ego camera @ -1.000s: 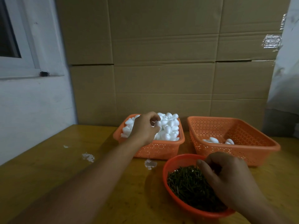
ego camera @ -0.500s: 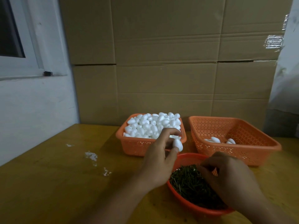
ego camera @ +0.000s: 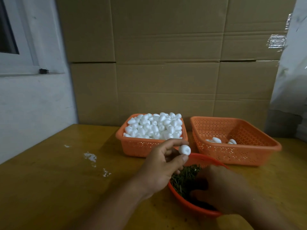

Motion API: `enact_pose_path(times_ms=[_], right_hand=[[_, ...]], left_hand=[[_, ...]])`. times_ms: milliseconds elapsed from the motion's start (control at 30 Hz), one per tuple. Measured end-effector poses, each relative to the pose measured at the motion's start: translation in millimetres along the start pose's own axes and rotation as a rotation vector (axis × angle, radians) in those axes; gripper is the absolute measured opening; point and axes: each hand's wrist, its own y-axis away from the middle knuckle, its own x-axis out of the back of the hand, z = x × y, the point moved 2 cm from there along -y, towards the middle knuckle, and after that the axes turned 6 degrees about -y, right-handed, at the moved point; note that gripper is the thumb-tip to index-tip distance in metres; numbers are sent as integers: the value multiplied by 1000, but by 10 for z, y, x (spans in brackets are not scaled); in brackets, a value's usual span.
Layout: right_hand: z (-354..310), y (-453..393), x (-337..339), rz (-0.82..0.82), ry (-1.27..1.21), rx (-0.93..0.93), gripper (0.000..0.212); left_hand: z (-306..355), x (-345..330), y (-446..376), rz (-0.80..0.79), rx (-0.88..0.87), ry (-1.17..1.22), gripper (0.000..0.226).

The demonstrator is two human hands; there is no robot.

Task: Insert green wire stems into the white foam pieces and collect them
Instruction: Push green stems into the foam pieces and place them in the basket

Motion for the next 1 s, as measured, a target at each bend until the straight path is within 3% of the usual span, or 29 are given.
enact_pose_path(times_ms=[133, 267, 433, 567, 700, 767, 900, 1000], right_hand=[[-14, -36, -47, 4, 37, -1, 28], [-11, -66, -59, 27, 49, 13, 21], [-6, -74, -76, 23, -13, 27, 20], [5, -97, -82, 37, -95, 47, 12], [43, -88, -71, 72, -181, 88, 19], [50, -69, -44, 138, -218, 122, 13], [45, -16, 16, 382, -482, 169, 11], [21, 24, 79, 505, -881, 163, 15]], left_hand=[[22, 1, 1, 16, -9, -44, 27], [27, -12, 10, 5, 3, 55, 17], [23, -37, 4, 39, 38, 153, 21], [30, -45, 12, 30, 101, 266, 6], [37, -39, 25, 22, 190, 376, 22], [40, -36, 27, 23, 218, 390, 28], [24, -30, 20, 40, 247, 414, 34], [12, -18, 13, 40, 268, 454, 40]])
